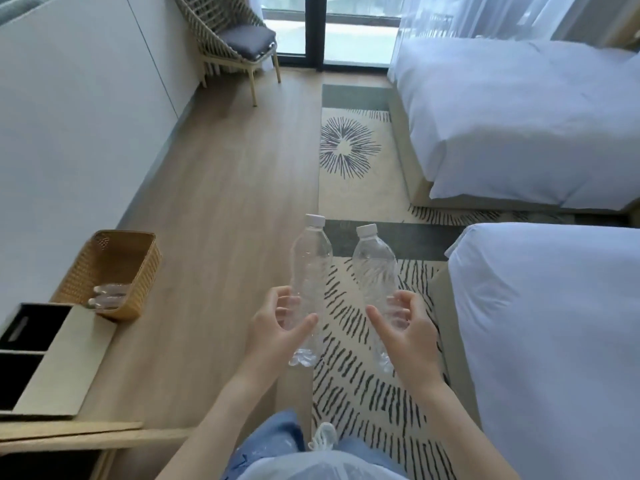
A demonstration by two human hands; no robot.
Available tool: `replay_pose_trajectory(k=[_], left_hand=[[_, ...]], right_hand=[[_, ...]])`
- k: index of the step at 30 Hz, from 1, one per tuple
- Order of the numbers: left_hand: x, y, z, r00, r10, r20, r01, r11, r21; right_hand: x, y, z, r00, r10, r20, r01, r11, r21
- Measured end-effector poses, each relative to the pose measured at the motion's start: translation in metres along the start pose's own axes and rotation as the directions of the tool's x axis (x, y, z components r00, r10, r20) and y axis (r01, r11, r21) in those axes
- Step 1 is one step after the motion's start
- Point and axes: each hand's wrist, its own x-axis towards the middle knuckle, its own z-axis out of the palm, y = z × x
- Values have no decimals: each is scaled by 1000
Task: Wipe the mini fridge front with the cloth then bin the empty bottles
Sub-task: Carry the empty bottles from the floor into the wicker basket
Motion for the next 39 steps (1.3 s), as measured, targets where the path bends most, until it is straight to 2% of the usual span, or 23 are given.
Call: replay_pose_trajectory(k=[10, 15, 21, 27, 33, 36, 39], left_hand=[[182, 23, 50, 999, -35, 2, 35, 999, -14], [314, 52, 59, 999, 16, 41, -15, 1000, -21], [479, 122, 55, 992, 115, 52, -116, 993, 8], [597, 146, 69, 997, 77, 25, -77, 997, 2], [711, 148, 96, 992, -63, -113, 54, 995, -81], [766, 165, 94, 964, -123, -237, 98, 989, -114], [809, 184, 85, 909, -209, -361, 147, 970, -191]], right_hand=[[179, 21, 23, 999, 46, -20, -46, 999, 5], [317, -2, 46, 997, 24, -71, -22, 1000, 20], [471, -41, 60, 997, 9, -81, -5, 999, 48], [596, -48, 82, 997, 23, -72, -18, 998, 63], [753, -53, 116, 1000, -4, 25, 1, 996, 89], [833, -72, 139, 985, -44, 166, 33, 997, 70], [897, -95, 168, 933, -66, 354, 46, 997, 66]])
